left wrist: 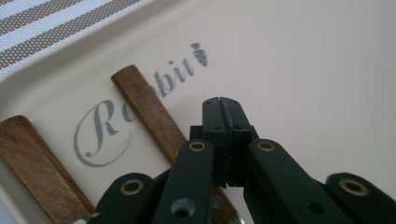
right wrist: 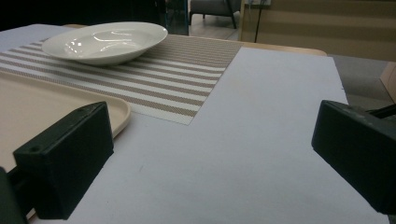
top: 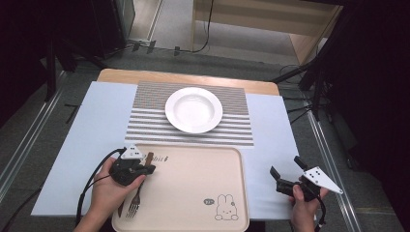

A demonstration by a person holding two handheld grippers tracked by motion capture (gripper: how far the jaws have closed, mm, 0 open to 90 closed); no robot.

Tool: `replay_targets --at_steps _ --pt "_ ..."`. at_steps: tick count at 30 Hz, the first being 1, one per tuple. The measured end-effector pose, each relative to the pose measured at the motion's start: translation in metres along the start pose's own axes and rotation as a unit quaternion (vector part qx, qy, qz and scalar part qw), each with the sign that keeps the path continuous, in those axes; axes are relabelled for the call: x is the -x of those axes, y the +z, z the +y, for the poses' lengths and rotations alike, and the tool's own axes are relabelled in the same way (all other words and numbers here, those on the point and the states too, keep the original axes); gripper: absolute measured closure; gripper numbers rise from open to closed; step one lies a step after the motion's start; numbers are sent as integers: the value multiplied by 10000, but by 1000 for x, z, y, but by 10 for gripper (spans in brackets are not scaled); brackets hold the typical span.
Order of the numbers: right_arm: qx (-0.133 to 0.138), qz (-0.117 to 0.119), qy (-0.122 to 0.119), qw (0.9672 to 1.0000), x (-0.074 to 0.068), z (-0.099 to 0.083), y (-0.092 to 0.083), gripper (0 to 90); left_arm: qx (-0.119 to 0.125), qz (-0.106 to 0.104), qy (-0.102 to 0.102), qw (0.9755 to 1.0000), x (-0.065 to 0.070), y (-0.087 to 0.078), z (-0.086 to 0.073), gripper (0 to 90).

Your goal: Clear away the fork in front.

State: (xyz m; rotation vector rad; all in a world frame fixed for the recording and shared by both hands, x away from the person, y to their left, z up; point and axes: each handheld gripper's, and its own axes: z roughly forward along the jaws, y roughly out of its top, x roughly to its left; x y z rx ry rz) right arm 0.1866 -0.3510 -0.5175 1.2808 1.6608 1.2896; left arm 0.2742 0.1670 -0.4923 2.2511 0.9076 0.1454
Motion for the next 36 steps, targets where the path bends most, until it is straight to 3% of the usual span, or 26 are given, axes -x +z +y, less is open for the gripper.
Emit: replay_targets --at_steps 13,19,22,26,28,30,33,36 --pt "2 7 -45 10000 0 0 1 0 73 89 -189 9998 -13 -1 -3 895" --pt "-1 3 -45 10000 -1 0 1 0 407 12 -288 9988 -15 -7 -2 876" --pt "8 -2 -46 10000 0 0 1 0 642 -70 -366 9972 -16 -11 -1 781" --pt "-2 4 -54 10000 -1 0 1 0 998 -298 -498 9933 -20 -17 3 659" --pt "-7 5 -51 10000 -1 0 1 0 997 -311 -603 9927 -22 -17 6 561" --pt "-10 0 -74 10000 -1 0 1 0 1069 -464 -715 9906 -25 -18 9 481" --pt "-7 15 -114 9999 -1 0 2 0 1170 -506 -803 9886 -28 -19 13 360" --pt "-7 18 -88 10000 -1 0 1 0 1206 -545 -775 9882 -29 -19 19 265"
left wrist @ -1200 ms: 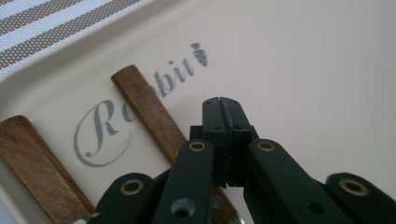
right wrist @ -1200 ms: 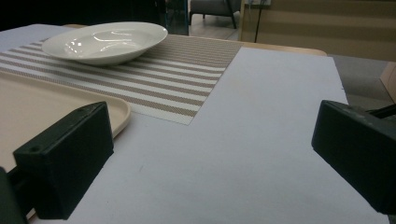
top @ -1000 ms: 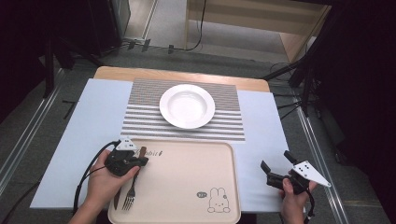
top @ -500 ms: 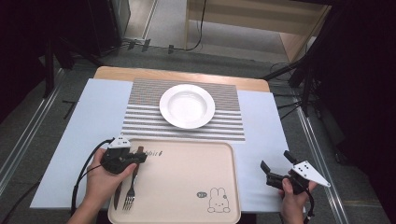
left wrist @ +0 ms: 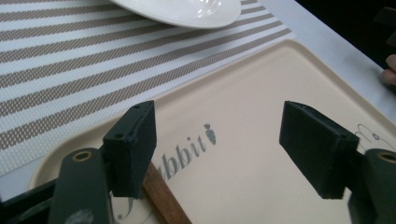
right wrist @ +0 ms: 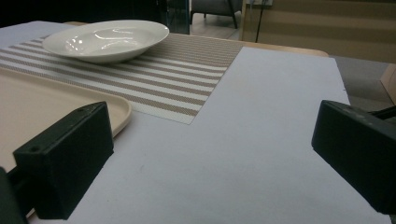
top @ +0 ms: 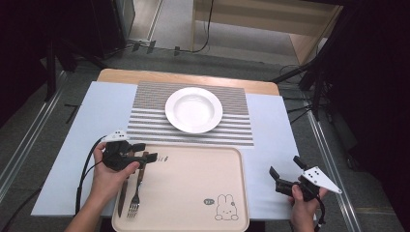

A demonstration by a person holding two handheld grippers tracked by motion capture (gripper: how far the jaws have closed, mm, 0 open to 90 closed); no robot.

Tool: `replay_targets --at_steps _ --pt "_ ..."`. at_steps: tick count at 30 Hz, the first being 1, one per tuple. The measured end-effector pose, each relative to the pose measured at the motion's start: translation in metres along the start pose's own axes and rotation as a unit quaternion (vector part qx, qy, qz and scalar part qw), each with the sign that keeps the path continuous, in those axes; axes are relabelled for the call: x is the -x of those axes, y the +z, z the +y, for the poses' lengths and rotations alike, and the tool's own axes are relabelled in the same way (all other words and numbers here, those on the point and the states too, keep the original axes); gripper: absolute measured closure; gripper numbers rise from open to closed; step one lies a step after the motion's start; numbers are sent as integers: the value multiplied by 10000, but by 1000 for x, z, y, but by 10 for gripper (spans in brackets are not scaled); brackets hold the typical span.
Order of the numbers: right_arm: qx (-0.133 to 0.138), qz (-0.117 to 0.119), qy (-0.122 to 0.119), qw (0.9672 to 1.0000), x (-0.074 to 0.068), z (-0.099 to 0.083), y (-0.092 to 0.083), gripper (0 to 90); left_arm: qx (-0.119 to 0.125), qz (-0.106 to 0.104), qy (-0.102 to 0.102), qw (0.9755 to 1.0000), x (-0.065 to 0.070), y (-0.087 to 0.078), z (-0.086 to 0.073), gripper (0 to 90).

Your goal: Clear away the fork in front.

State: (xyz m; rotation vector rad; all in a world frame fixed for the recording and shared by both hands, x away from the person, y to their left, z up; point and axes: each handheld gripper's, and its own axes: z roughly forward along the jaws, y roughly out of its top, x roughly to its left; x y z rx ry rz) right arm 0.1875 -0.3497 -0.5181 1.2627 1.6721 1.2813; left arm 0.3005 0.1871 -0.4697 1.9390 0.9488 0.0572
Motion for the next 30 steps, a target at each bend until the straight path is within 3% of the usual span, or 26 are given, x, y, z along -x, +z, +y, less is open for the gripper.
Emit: replay_targets --at_steps 9,11,13,21,30 --pt "4 18 -34 10000 -1 0 0 0 80 -188 65 9998 -1 4 16 0" --pt "5 22 -44 10000 -1 0 0 0 99 -140 77 9998 -1 5 19 0" --pt "3 20 -43 10000 -1 0 0 0 87 -243 82 9996 -2 7 22 0" --pt "3 27 -53 10000 -2 0 0 0 66 -103 23 9999 -4 14 37 0" --pt "30 56 -114 9999 -2 0 0 0 56 -154 116 9998 -4 19 56 0"
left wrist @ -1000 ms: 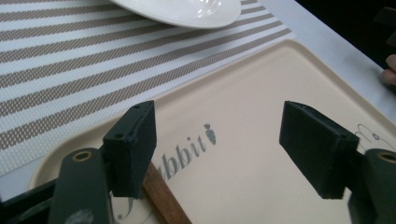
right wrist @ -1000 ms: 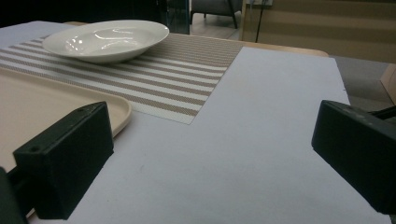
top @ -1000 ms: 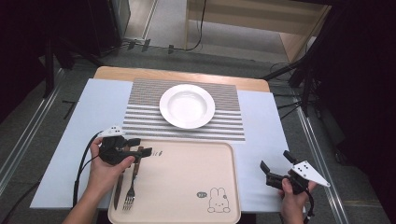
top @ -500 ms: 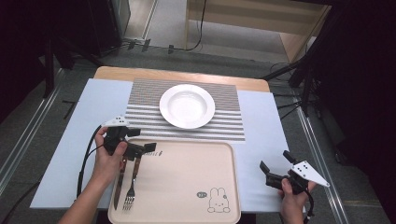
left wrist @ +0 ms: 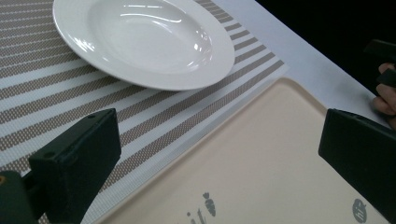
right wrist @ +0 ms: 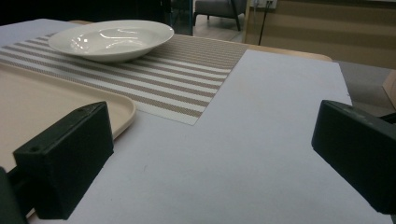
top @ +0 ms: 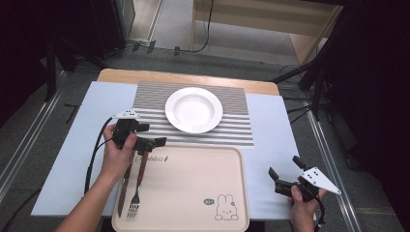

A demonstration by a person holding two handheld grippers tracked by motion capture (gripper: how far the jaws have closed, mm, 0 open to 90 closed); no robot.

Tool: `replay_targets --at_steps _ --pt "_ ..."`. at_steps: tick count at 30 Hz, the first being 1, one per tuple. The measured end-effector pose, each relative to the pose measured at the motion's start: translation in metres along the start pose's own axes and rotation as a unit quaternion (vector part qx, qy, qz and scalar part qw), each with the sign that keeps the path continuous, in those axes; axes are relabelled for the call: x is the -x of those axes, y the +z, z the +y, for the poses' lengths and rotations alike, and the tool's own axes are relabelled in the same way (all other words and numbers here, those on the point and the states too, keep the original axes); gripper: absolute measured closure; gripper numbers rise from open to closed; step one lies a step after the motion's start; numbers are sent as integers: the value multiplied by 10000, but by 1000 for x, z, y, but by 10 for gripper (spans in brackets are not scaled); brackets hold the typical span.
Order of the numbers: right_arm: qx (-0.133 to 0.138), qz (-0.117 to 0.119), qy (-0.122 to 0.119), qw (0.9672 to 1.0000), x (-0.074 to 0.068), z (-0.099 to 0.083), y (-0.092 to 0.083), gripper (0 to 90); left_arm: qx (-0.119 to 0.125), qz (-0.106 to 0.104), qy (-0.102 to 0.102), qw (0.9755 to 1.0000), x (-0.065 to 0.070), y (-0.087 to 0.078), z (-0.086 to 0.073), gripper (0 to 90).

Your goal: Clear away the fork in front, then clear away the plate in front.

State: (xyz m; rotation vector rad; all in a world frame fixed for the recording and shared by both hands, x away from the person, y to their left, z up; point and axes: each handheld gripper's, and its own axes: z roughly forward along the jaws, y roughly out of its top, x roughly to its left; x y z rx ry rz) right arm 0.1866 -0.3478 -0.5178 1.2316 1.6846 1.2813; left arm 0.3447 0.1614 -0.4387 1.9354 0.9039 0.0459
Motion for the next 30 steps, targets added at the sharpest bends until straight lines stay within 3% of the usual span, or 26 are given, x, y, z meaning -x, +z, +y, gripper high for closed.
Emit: replay_targets --at_steps 9,18,30 --pt "-16 13 -61 10000 0 0 1 0 8 25 29 10000 0 8 13 0" --pt "-2 20 -67 10000 -1 0 0 0 45 -33 -79 10000 -8 19 24 0" --pt "1 60 -70 10000 -1 0 0 0 -4 46 -110 9999 -17 33 34 0"
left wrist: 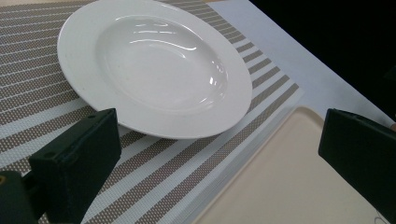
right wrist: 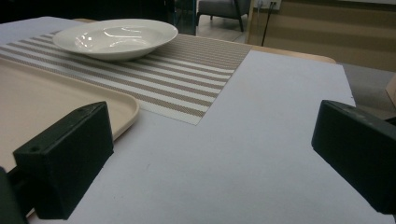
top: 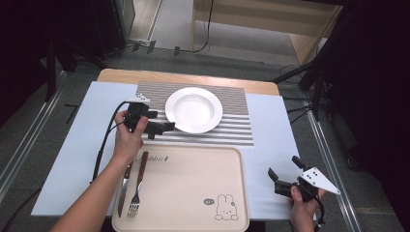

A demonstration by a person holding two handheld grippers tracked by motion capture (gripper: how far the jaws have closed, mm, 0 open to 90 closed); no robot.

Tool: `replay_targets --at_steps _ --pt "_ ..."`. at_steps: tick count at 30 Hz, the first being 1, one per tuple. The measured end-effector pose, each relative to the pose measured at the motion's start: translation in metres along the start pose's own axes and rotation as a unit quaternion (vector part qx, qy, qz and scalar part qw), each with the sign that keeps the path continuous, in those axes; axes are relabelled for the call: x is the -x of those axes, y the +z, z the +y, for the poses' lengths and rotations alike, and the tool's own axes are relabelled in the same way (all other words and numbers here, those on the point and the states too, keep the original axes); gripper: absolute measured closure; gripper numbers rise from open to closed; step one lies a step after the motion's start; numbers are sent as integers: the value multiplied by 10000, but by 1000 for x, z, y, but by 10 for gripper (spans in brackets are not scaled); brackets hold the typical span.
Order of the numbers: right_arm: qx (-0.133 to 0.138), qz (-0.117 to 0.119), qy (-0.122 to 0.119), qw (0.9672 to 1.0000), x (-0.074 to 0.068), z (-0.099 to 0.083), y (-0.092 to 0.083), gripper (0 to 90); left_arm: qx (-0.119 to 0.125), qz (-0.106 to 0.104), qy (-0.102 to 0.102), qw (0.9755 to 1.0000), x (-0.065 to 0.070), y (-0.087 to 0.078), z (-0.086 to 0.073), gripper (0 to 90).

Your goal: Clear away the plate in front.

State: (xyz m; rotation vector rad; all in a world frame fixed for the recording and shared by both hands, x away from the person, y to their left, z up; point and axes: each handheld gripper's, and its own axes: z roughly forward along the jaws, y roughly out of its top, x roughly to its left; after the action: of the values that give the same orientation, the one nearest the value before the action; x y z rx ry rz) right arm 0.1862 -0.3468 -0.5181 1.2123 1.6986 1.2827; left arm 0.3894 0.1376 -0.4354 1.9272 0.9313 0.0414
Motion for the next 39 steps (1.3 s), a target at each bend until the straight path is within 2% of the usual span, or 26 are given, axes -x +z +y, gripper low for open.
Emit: replay_targets --at_steps 10,22,34,39 --pt "3 12 -14 10000 0 0 1 0 14 -56 -126 9999 -8 14 9 0" --pt "6 48 -17 10000 1 0 0 0 -32 40 -154 9999 -14 30 17 0" --pt "-1 68 -30 10000 1 0 1 0 12 104 -526 9986 -34 37 15 0" --pt "-1 82 -30 10000 1 0 1 0 -55 174 -555 9983 -39 42 18 0"
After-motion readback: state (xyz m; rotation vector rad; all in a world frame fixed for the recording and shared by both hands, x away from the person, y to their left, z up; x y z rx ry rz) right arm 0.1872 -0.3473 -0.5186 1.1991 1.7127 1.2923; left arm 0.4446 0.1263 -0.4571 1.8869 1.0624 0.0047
